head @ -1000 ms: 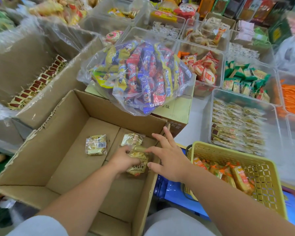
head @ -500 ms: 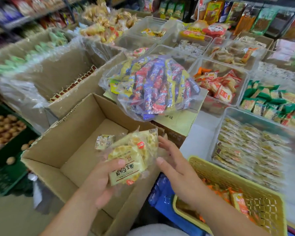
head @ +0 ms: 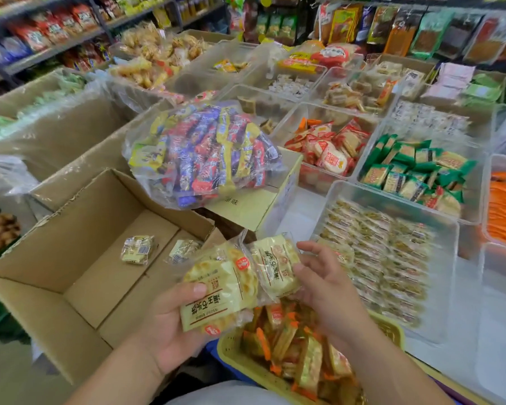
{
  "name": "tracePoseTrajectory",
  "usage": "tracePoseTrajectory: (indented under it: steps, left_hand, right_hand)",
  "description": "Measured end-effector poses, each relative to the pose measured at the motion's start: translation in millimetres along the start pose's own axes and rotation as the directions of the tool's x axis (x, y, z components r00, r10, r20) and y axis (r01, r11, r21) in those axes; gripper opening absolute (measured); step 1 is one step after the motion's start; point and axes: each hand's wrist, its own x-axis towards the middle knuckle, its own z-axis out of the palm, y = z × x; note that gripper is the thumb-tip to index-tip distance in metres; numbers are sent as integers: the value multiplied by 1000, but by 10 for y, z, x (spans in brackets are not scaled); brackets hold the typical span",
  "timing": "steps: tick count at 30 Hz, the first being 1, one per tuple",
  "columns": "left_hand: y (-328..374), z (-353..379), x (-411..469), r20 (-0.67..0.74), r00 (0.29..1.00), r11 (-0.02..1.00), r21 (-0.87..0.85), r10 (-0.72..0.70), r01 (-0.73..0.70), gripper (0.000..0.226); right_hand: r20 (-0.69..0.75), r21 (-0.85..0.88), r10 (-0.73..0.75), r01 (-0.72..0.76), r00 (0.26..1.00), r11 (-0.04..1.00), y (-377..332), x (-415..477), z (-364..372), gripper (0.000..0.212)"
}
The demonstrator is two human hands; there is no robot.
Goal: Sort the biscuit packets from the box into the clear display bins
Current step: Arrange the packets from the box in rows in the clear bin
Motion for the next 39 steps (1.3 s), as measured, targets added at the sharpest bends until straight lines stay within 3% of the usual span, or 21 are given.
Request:
tracePoseTrajectory:
  steps: [3, 5, 8, 10, 13, 19, 21, 23, 27, 30, 33, 36, 39]
  left_hand:
    - [-122, 120, 137, -37, 999, 999, 30, -33, 34, 76]
    - [-185, 206, 239, -90, 995, 995, 77, -48, 55, 79]
    - [-286, 326, 396, -113, 991, 990, 115, -69, 82, 75]
    - [-349, 419, 480, -95, 992, 985, 141, -88, 101, 74]
    - [-426, 519, 574, -74, 991, 978, 170, -108, 119, 76]
    - [-427, 593, 637, -7, 986, 980, 111, -164, 164, 75]
    - [-449, 597, 655, 17, 985, 978, 121, -173, 170, 74]
    - [-458, 589, 672, -4, 988, 975, 163, -152, 150, 76]
    - [-396, 533, 709, -85, 994, 989, 125, -71, 82, 73]
    - [-358, 418, 721, -241, 970, 998, 62, 10, 5, 50]
    - [-351, 332, 711, -339, 940, 999, 17, 38, -34, 49]
    - [-349, 339, 676, -373, 927, 999, 21, 48, -44, 51]
    - [-360, 326, 657, -393, 918, 999, 24, 51, -46, 50]
  right_hand:
    - [43, -31, -24, 26, 999, 999, 37, -9, -91, 25]
    - [-11, -149, -59, 57, 998, 987, 85, -16, -127, 26]
    - [-105, -552, -228, 134, 968, 823, 154, -61, -214, 37]
    - [-53, -640, -284, 185, 957, 746, 170, -105, -246, 40]
    - [-14, -592, -207, 159, 978, 790, 197, -118, -314, 45]
    - [-30, -320, -86, 71, 996, 945, 105, -100, -517, 52]
    - [-17, -269, -74, 67, 997, 961, 84, -91, -554, 37]
    - [-49, -297, -129, 108, 990, 949, 29, -65, -612, 23]
    - [-219, -369, -300, 206, 929, 906, -179, 136, -881, 38]
    - [-231, -604, -434, 221, 871, 766, -260, 415, -1115, 37]
    - [-108, -854, -433, 139, 895, 501, -206, 695, -1234, 41]
    - [31, -917, -336, 161, 941, 364, -69, 899, -1233, 43]
    - [86, -931, -131, 127, 988, 343, 32, 1025, -1180, 46]
